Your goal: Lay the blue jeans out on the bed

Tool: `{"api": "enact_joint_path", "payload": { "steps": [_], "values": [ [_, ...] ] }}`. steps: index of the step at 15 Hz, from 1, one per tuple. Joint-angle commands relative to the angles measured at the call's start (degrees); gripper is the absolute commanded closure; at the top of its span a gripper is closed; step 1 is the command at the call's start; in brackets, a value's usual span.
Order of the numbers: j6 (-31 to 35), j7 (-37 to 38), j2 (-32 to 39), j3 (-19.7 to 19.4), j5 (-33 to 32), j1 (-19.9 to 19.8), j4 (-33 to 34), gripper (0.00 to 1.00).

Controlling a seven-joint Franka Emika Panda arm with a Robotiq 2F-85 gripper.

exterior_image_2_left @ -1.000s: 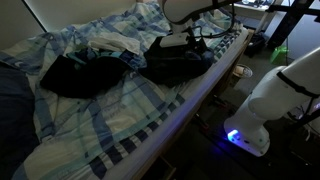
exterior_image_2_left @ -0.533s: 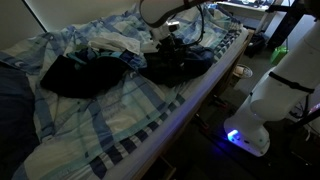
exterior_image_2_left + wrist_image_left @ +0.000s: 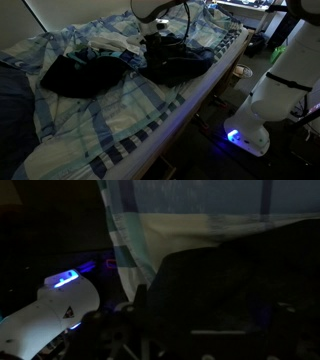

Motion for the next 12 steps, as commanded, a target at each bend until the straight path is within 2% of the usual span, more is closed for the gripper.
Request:
{"api": "enact_joint_path", "payload": {
  "steps": [1,5,12],
  "values": [
    [6.69,1.12,1.34,-1.79,-0.83,0.43,1.02,0.00],
    [14.20,2.02,2.55,-3.41,-3.09,0.27,1.23,0.00],
    [18.16,4.98,3.43,-5.87,-7.54,-0.18,0.16,0.00]
  ]
}}
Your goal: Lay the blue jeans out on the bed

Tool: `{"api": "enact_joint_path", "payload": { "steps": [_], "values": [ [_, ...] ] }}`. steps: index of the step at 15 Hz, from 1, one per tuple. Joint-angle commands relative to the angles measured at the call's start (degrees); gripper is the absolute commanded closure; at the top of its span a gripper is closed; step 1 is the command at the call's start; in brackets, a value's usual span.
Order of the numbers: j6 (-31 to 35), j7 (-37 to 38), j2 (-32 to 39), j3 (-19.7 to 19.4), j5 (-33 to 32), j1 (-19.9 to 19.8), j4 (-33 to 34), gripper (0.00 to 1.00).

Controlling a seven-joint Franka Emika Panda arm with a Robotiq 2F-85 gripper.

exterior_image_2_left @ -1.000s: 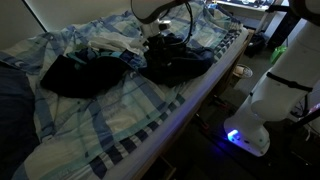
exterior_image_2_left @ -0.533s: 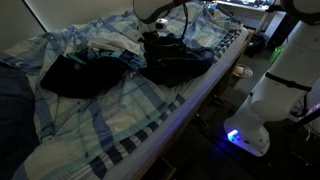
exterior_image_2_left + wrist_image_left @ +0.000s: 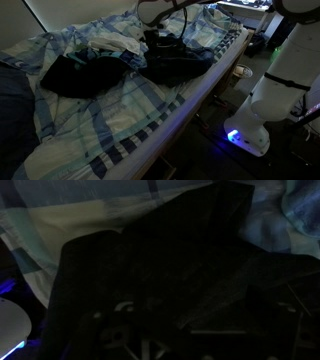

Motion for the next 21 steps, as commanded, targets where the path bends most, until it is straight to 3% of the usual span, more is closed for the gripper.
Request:
{"api": "enact_joint_path", "payload": {
  "steps": [1,7,15,16,17,21],
  "values": [
    [1.79,2.64,0.49,-1.39,-2.04,-0.29,-0.12,0.00],
    [1.15,3.21,1.31,-3.46,-1.50,-1.01,-0.85,0.00],
    [-1.56,4.15,3.12,-3.05,-0.46,0.02,-1.81,0.00],
    [-1.74,3.77,3.24,-3.11,-0.45,0.04,-1.98,0.25],
    [-1.83,3.79,3.39,-3.14,-0.45,0.07,-2.05,0.26],
    [-2.35,3.53,3.41,-3.19,0.24,-0.02,-2.27,0.58]
  ]
}}
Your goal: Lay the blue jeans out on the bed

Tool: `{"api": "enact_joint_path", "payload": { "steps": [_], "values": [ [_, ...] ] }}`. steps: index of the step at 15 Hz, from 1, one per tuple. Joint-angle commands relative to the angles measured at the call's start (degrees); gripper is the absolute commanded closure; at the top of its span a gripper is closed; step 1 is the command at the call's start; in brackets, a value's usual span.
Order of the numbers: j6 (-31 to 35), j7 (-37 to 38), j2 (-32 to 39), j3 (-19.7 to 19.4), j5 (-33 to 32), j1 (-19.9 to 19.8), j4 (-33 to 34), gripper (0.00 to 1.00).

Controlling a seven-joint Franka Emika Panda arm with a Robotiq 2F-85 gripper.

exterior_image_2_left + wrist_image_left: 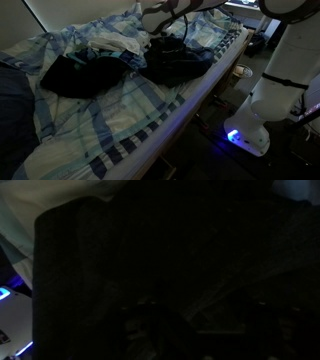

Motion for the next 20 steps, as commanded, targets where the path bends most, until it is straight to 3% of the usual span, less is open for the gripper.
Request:
{"api": "enact_joint_path", "payload": {
  "steps": [1,5,8,11,20],
  "values": [
    [-1.44,1.09,-0.84,0.05,1.63,0.01,-0.51,0.65],
    [-2.24,0.90,-1.96,0.20,2.79,0.07,-0.45,0.94],
    [-3.08,0.53,-3.37,0.50,3.55,0.22,-0.39,1.00],
    [-6.31,0.13,-4.76,1.43,3.89,0.68,0.16,0.95],
    [-15.91,-1.97,-10.75,7.27,2.78,4.91,-0.26,0.95]
  ]
}}
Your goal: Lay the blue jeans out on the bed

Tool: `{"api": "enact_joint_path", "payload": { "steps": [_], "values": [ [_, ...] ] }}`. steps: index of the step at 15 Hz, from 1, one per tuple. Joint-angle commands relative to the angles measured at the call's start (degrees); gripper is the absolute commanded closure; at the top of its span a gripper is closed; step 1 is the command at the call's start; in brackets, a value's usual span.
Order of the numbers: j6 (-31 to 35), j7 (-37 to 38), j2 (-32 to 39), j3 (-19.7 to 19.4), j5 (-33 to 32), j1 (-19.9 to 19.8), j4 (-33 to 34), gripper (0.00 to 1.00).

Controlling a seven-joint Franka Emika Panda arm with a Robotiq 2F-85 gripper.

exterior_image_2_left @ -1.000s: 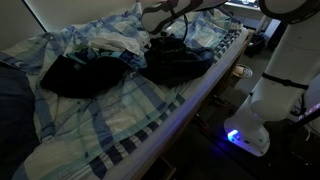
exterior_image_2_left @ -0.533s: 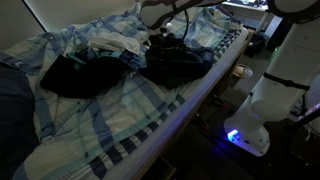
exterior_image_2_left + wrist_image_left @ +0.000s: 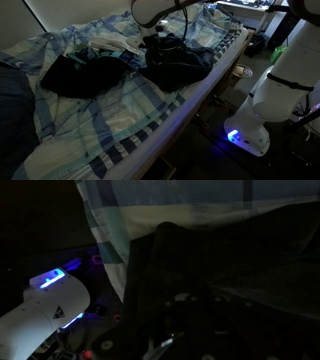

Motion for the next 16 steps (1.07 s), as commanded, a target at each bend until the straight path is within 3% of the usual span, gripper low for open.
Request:
{"api": "enact_joint_path", "payload": {
  "steps": [1,16],
  "values": [
    [-3.68,-1.57,-3.36,1.96,0.13,1.25,-0.57,0.95],
    [-10.92,-10.34,-6.82,9.16,-2.07,6.17,-3.34,0.95]
  ]
}}
